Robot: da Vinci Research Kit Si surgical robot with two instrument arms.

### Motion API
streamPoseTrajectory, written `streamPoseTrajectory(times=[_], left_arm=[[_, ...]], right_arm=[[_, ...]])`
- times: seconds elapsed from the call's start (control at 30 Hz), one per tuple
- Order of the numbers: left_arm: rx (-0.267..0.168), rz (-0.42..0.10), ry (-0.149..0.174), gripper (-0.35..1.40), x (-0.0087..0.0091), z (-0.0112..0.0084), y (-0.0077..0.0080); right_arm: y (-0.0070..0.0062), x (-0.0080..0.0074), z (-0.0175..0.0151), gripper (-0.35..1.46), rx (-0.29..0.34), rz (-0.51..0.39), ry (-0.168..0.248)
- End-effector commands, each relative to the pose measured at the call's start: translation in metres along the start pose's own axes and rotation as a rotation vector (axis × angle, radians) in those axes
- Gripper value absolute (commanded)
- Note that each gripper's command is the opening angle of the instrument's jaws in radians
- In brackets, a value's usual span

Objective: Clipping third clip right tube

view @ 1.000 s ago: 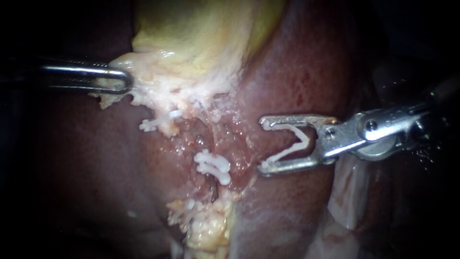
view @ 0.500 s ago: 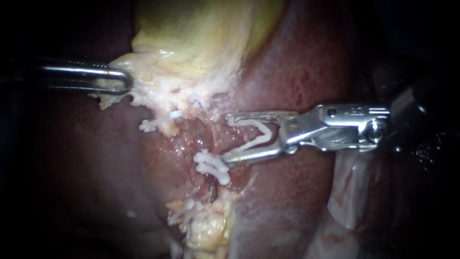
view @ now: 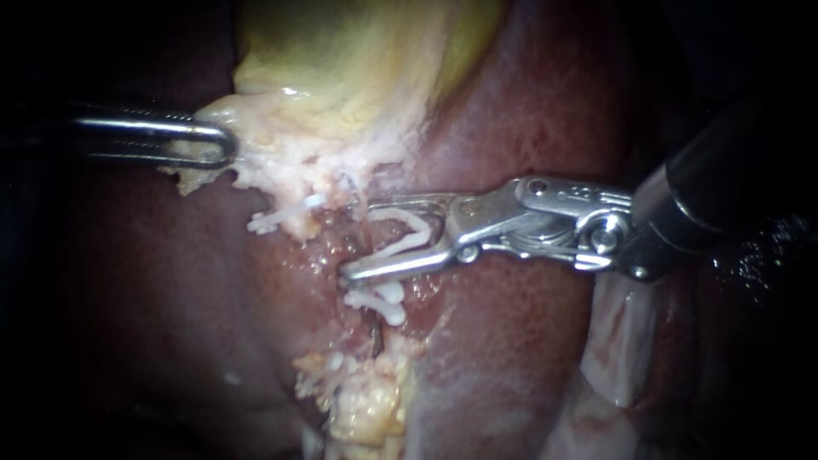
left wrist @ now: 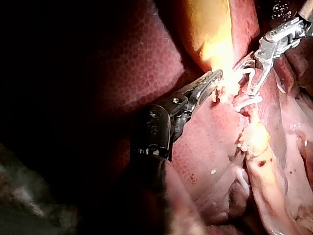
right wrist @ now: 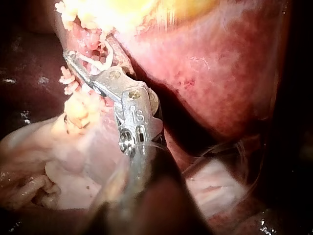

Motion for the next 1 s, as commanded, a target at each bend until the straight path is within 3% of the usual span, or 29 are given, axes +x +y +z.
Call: streamPoseTrajectory(times=[0.03,0.23,0.5,0.7,1.0], left_arm=[[0.001,-0.001,0.000,-0.35,0.0000,0.0001,0.0000],[0.001,-0.001,0.000,-0.35,0.0000,0.0001,0.0000],[0.000,0.000,0.000,-0.35,-0.0001,0.0001,-0.0003],[0.000,0.000,0.000,-0.35,-0.0001,0.0001,-0.0003],[0.000,0.000,0.000,-0.35,-0.0001,0.0000,-0.0003]], right_arm=[[0.0000,-0.0001,0.0002,0.50,0.001,0.005,0.008],[-0.0003,0.0002,0.0001,0.50,0.052,0.025,0.043],[-0.0023,0.0024,-0.0005,0.46,0.116,0.032,0.062],[-0.0037,0.0037,-0.0007,0.41,0.125,0.039,0.069],[-0.0041,0.0042,-0.0013,0.11,0.129,0.065,0.067]])
